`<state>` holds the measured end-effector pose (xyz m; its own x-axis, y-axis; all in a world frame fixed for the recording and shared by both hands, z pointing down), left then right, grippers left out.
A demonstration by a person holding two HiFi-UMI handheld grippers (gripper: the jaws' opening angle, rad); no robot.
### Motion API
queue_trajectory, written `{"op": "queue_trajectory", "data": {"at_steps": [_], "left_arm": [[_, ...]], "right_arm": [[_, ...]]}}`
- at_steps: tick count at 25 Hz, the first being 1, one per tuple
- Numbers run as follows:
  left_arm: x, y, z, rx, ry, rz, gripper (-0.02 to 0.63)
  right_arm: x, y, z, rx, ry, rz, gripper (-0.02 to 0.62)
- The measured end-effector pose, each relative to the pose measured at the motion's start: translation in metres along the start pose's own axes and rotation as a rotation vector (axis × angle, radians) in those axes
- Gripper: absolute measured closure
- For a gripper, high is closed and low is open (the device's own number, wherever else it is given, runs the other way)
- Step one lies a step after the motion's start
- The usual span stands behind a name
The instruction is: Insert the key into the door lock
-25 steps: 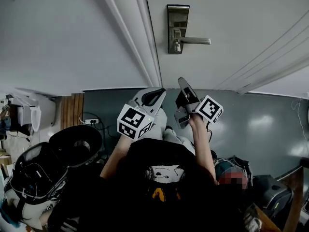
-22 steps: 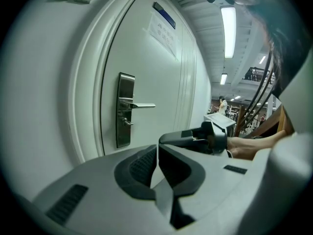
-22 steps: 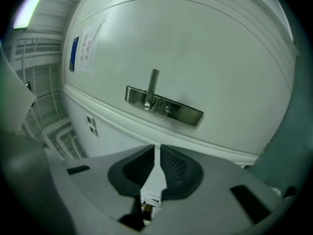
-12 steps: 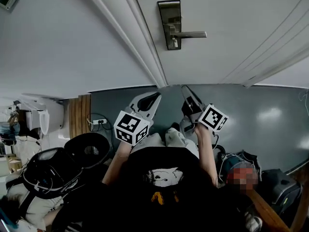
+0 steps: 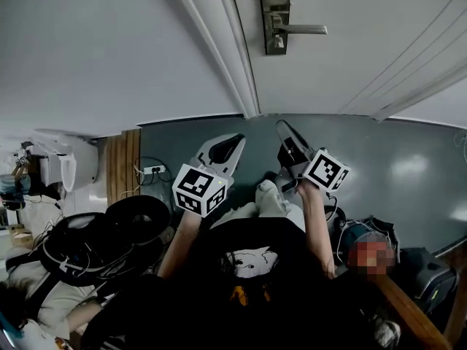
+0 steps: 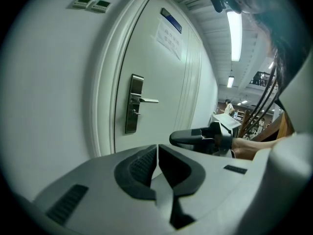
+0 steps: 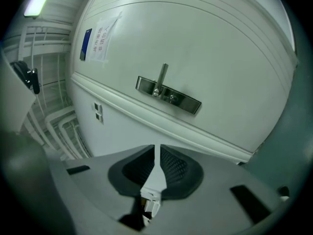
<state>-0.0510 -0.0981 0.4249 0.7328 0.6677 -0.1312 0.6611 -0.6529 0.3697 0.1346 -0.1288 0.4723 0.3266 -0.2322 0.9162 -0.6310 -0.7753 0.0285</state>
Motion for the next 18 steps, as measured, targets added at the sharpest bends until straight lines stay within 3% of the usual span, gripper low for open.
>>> {"op": "queue_trajectory", "data": {"at_steps": [11, 18], "left_arm": [[0.035, -0.103, -0.064, 0.043, -0.097, 0.068, 0.592], [0.049, -0.147, -0.082, 0.107, -0.124, 0.118, 0.592]], "right_arm": [[-0.051, -0.048, -0.1, -0.14, -0.078, -0.011, 0.571], [-0.08, -0.069, -0.137, -0.216, -0.162, 0.013, 0.572]]}}
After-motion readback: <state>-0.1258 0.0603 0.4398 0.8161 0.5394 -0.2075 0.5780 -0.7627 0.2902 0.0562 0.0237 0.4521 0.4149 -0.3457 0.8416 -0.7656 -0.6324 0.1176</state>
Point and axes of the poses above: the fingertips, and each gripper's own axes: y forward along the fingers, x to its right, z out of its top, the point moved 7 cm from there along -y, backward along the fingers, and after that the axes turned 2 degrees about y, right-handed, at the moved point
